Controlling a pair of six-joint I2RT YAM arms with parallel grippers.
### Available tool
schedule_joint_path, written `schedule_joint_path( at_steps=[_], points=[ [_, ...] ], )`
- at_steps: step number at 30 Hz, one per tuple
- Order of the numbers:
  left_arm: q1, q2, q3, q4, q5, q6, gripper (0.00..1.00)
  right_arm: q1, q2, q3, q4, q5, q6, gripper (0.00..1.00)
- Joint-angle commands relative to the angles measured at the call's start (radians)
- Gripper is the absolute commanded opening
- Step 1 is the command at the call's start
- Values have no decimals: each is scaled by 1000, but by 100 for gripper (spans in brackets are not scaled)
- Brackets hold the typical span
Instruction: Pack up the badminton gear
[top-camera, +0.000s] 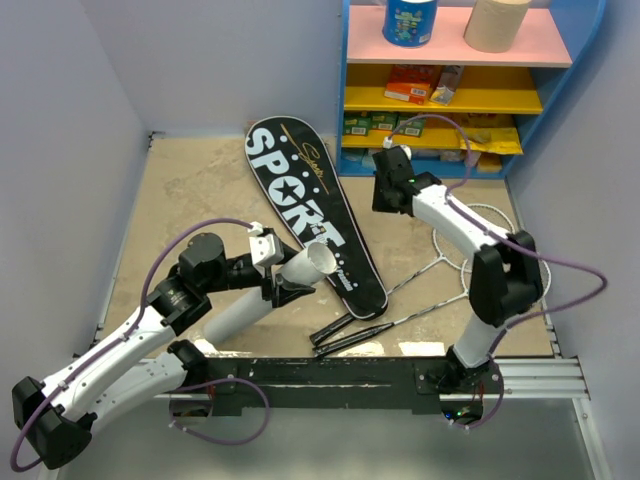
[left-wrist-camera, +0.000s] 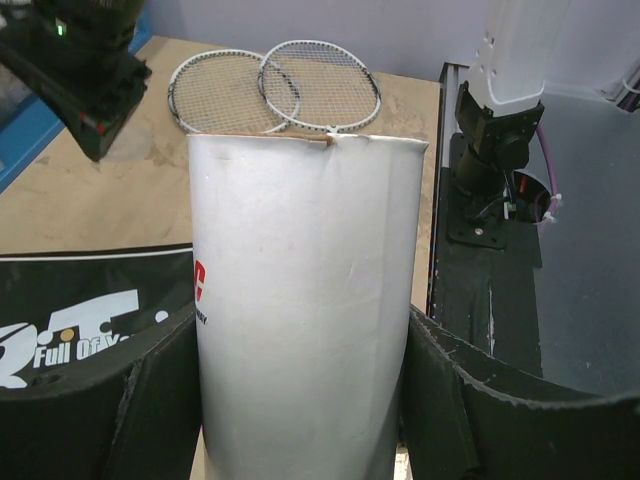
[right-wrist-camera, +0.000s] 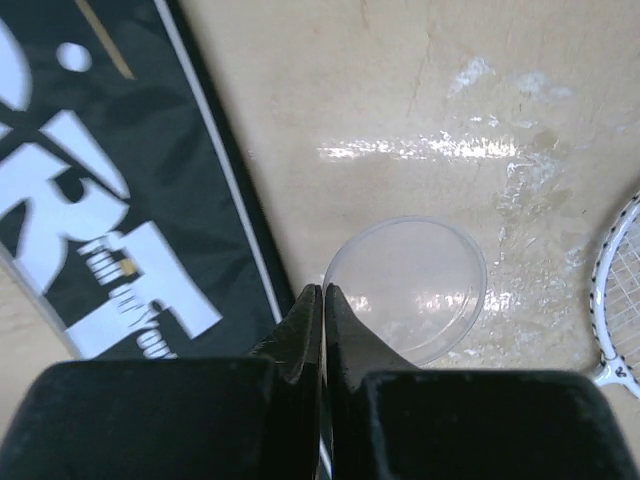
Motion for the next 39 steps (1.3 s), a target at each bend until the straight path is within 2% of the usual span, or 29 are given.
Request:
schedule_joint_path(
  at_steps=[1, 6, 12, 18, 29, 39],
  points=[
    [-3, 5, 45, 47, -6, 1, 5, 5, -170, -28, -14, -99, -20, 0],
    [-4, 15, 49, 44, -8, 3, 5, 47, -354, -43, -48, -186, -44, 0],
    [-3, 36, 52, 47, 12, 0, 5, 171, -516, -39, -68, -315, -52, 1],
    [-4, 59, 53, 47, 31, -3, 5, 211, -656, -54, -54, -540, -34, 3],
    [-4, 62, 55, 55, 92, -5, 5, 214, -727, -85, -28, -879, -41, 4],
    [-4, 38, 50, 64, 114, -6, 6, 229, -754, -131, 32, -987, -11, 6]
  ],
)
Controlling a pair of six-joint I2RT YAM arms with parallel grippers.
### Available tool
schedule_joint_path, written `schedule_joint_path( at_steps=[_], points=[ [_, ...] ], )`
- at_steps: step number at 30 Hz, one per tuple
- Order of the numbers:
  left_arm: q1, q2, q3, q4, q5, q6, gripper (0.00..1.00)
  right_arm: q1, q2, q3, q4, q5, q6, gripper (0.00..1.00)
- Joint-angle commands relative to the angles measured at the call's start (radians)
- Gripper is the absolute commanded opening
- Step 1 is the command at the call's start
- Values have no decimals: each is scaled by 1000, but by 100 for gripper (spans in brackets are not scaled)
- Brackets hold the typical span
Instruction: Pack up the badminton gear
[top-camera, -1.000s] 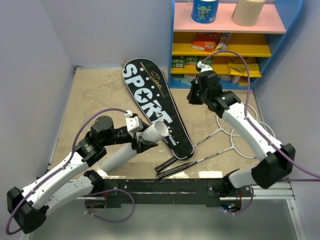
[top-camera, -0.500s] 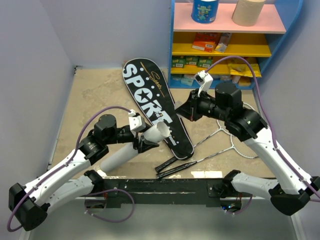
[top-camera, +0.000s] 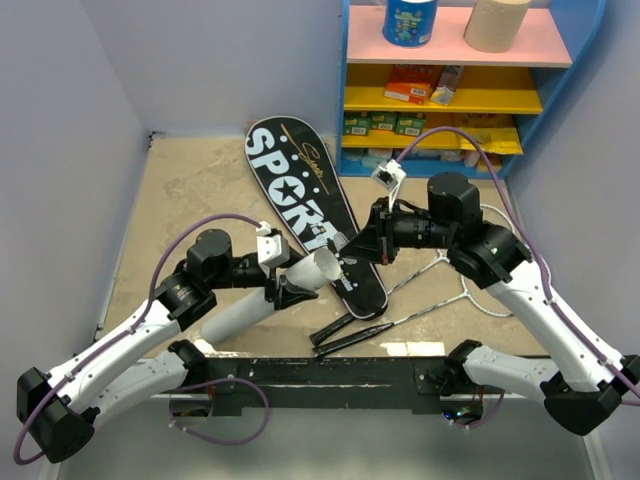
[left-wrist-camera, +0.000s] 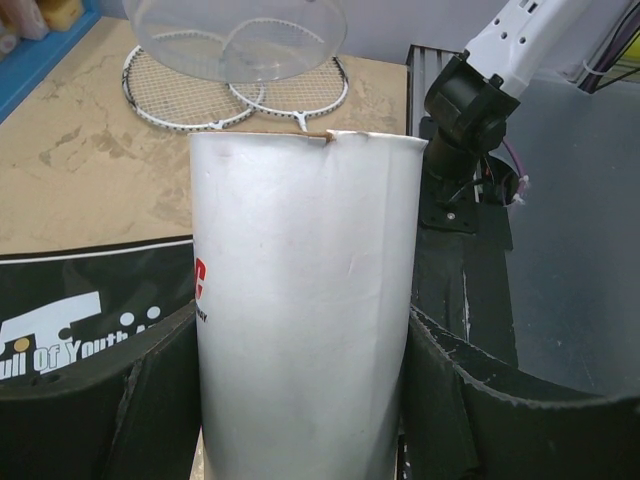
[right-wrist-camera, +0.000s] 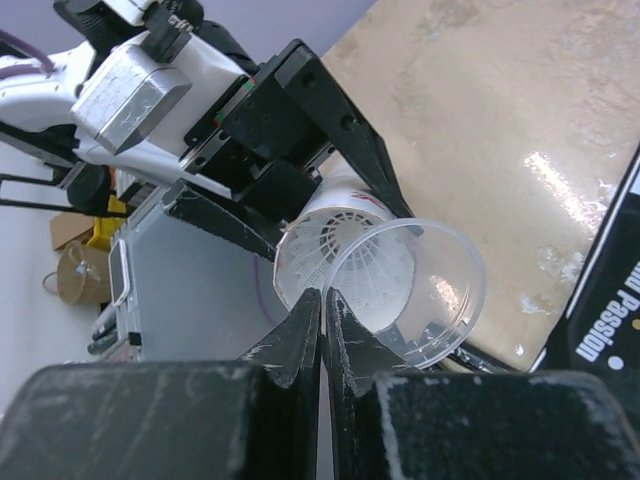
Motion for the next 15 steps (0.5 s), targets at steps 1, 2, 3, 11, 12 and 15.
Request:
schedule_joint_path(
  at_steps=[1, 2, 3, 11, 12, 15],
  points=[
    [-3, -20, 43, 64, 39, -6, 6, 16, -34, -11, 72, -88, 21, 6],
    [-3, -18, 43, 64, 39, -6, 6, 16, -36, -25, 83, -93, 35, 6],
    [-3, -18, 43, 64, 41, -8, 5, 20, -39, -31, 98, -96, 41, 6],
    [-4, -15, 43, 67, 44, -9, 6, 66, -42, -85, 170, -82, 92, 6],
    [-4, -15, 43, 67, 44, -8, 6, 79, -40, -86, 184, -82, 96, 6],
    [-4, -15, 43, 66, 44, -8, 6, 111, -27, -94, 199, -67, 106, 5]
  ],
)
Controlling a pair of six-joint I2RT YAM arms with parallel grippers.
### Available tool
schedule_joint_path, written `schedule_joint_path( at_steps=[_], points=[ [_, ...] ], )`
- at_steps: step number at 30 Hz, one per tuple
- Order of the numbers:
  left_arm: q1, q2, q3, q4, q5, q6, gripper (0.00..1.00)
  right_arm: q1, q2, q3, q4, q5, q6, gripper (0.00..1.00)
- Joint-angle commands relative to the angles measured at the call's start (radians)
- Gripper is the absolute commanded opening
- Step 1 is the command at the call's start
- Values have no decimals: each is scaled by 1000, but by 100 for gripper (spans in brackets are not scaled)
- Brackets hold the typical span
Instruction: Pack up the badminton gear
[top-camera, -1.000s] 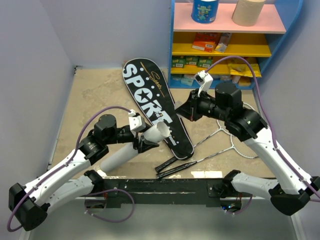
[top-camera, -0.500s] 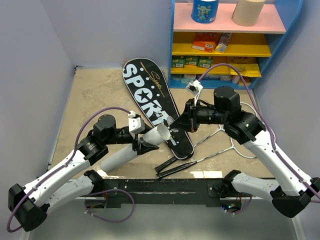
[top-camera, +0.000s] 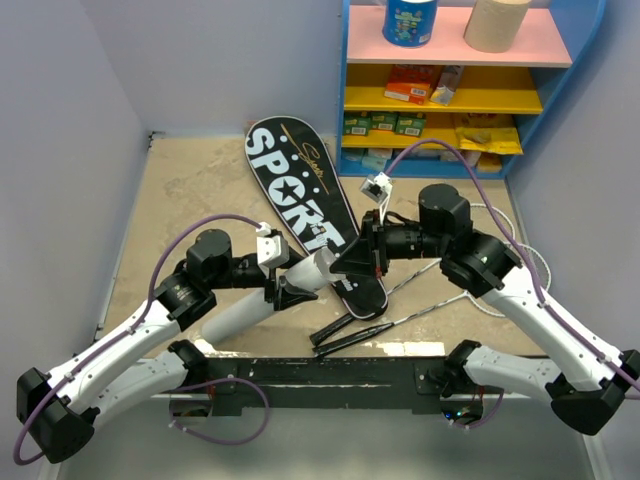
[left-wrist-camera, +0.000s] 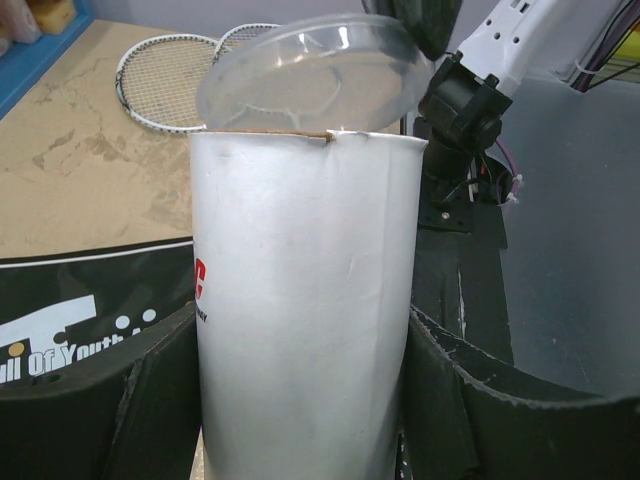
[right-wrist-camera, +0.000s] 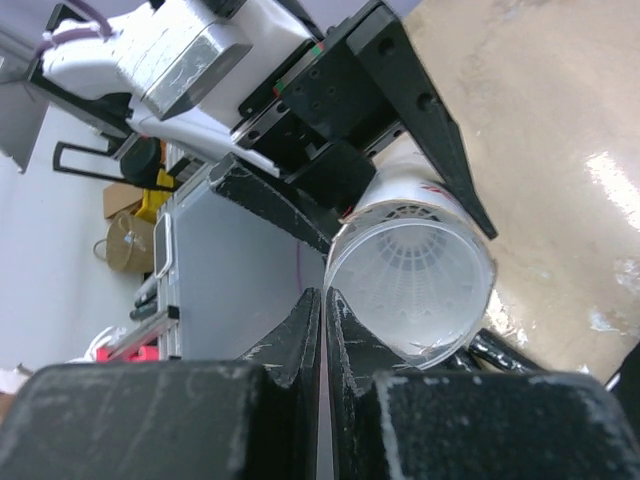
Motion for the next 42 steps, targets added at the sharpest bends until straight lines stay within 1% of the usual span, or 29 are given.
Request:
schedule_joint_path(
  at_steps=[1, 9, 23, 35, 40, 42],
  points=[
    [-3, -12, 43, 67, 30, -7, 5, 41, 1, -5, 81, 0, 27, 5],
    [-4, -18, 41, 65, 25, -6, 6, 70, 15, -30, 113, 14, 36, 5],
    [-4, -25, 41, 64, 25, -4, 6, 72, 27, -53, 113, 26, 23, 6],
    [-4, -30, 41, 62, 22, -3, 6, 80, 29, -104, 187, -3, 59, 14],
    [-4, -30, 43, 62, 21, -3, 6, 92, 26, -127, 216, -6, 79, 17],
    [-3, -31, 41, 62, 17, -3, 5, 95, 27, -133, 225, -6, 80, 16]
  ],
)
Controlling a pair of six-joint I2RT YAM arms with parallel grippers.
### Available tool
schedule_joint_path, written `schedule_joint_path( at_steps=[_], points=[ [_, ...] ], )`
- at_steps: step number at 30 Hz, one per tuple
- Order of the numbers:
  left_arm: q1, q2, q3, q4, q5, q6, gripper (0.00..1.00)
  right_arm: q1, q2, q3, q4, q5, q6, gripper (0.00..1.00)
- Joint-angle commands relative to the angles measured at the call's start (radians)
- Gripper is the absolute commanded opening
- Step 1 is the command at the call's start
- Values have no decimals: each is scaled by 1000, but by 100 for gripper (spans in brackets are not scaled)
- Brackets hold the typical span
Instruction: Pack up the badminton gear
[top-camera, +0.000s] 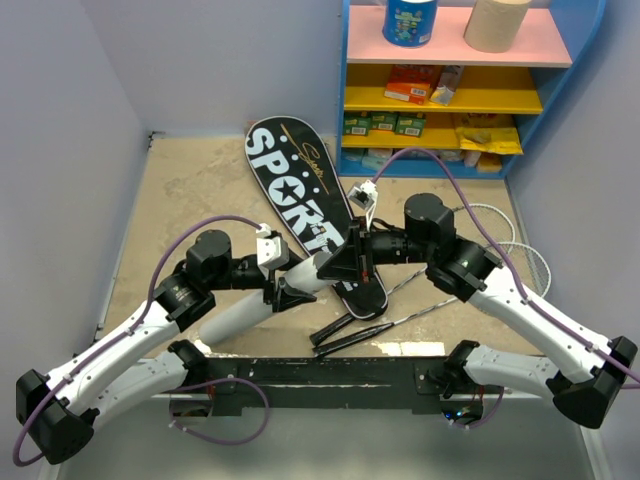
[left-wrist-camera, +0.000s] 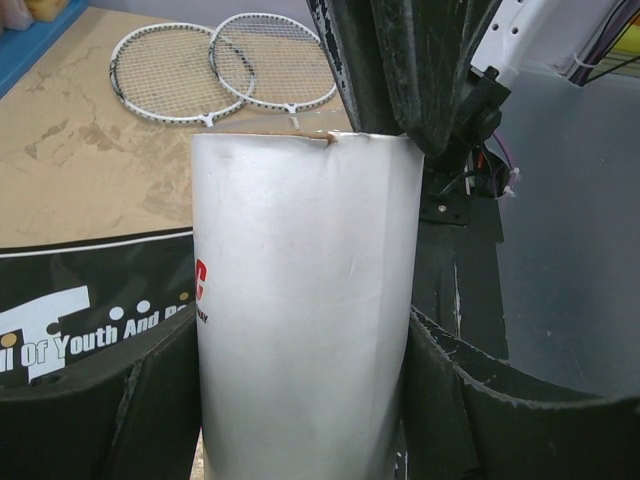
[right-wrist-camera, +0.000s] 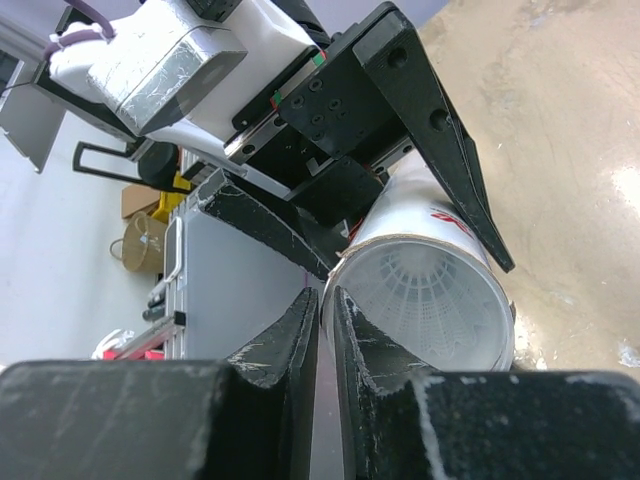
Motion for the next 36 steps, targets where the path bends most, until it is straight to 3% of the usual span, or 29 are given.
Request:
schedule_joint_path(
  at_steps=[1, 16, 21, 22, 25, 30, 36],
  points=[
    [-3, -23, 41, 91, 17, -4, 6, 22, 4, -27, 33, -23, 14, 15],
    [-4, -17, 43, 89, 14, -2, 6, 23, -25, -17, -31, 16, -15, 10],
    [-4, -14, 43, 91, 12, -2, 6, 23, -52, -20, -63, 40, -23, 23],
    [-4, -14, 43, 89, 12, -2, 6, 23, -54, -21, -65, 42, -23, 30],
    [-4, -12, 44, 91, 14, -2, 5, 23, -62, -24, -79, 50, -28, 35],
    [-3, -11, 43, 91, 14, -2, 6, 23, -68, -29, -89, 54, -34, 34],
    [-4, -11, 43, 91, 14, -2, 6, 23, -68, -37, -106, 65, -44, 26]
  ],
)
